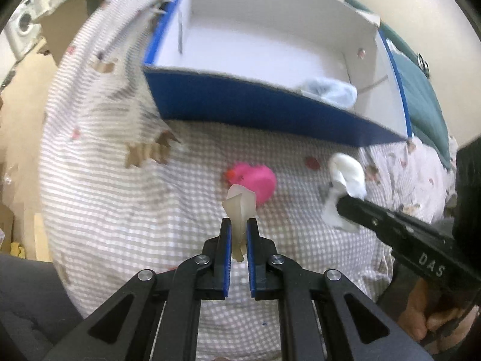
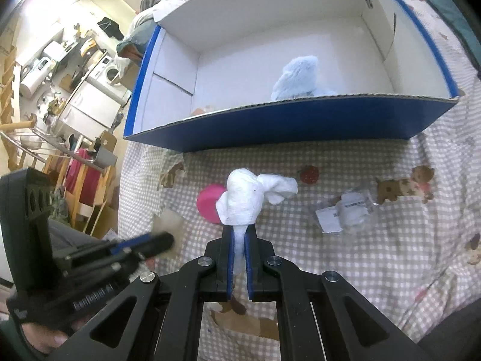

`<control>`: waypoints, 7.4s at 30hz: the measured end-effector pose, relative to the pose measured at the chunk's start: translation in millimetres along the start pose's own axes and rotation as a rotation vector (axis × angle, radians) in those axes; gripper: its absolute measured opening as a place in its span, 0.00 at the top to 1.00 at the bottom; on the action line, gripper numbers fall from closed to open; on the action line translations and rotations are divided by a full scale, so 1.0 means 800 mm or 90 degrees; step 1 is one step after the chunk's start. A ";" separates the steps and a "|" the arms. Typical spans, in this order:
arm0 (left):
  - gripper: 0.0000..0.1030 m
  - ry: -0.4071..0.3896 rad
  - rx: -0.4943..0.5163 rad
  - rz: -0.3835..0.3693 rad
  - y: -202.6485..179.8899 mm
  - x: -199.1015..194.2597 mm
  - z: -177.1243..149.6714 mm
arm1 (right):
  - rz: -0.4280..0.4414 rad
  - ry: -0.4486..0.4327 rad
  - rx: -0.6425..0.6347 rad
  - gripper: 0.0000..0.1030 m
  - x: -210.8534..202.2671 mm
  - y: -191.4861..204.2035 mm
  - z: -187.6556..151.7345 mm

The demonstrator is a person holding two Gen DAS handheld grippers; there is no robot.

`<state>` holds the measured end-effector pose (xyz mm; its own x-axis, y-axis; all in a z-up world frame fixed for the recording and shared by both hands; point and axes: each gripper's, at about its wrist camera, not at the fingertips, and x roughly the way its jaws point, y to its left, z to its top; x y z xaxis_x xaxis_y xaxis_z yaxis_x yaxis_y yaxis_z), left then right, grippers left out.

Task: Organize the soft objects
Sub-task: 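Lift and carry the beige tube and white sock into the box, then open both tools to release the tube and sock inside the box, then withdraw both tools from the box toward the pink duck and packet, then grasp the pink rubber duck with the left tool while the right tool grasps the clear packet, then lift and carry the pink duck and clear packet into the box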

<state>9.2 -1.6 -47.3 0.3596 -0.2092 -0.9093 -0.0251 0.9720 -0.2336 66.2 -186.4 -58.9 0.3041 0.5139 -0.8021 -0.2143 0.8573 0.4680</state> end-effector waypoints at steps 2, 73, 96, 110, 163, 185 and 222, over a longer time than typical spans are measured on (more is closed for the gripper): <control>0.92 -0.020 -0.005 -0.003 0.003 -0.014 0.003 | -0.013 -0.015 -0.010 0.92 -0.010 0.005 -0.002; 0.28 -0.173 0.077 0.123 -0.031 0.015 0.153 | -0.094 -0.133 0.053 0.79 -0.033 -0.087 0.117; 0.28 -0.159 0.069 0.130 -0.026 0.017 0.154 | -0.092 -0.169 0.083 0.17 -0.046 -0.096 0.117; 0.28 -0.160 0.068 0.140 -0.021 0.019 0.151 | -0.101 -0.171 0.089 0.17 -0.046 -0.101 0.115; 0.28 0.022 0.031 0.112 -0.012 0.053 0.046 | -0.170 -0.063 0.149 0.17 -0.043 -0.085 0.017; 0.41 0.080 0.085 0.100 -0.058 0.119 0.061 | -0.253 0.083 0.029 0.42 0.064 -0.048 0.023; 0.85 0.032 0.076 0.063 -0.002 0.054 0.013 | -0.218 0.026 -0.081 0.75 0.059 0.012 0.000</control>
<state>34.5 -11.1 -82.3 0.3136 -0.1138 -0.9427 0.0543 0.9933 -0.1018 78.9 -153.7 -92.4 0.3416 0.1946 -0.9195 -0.2214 0.9675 0.1225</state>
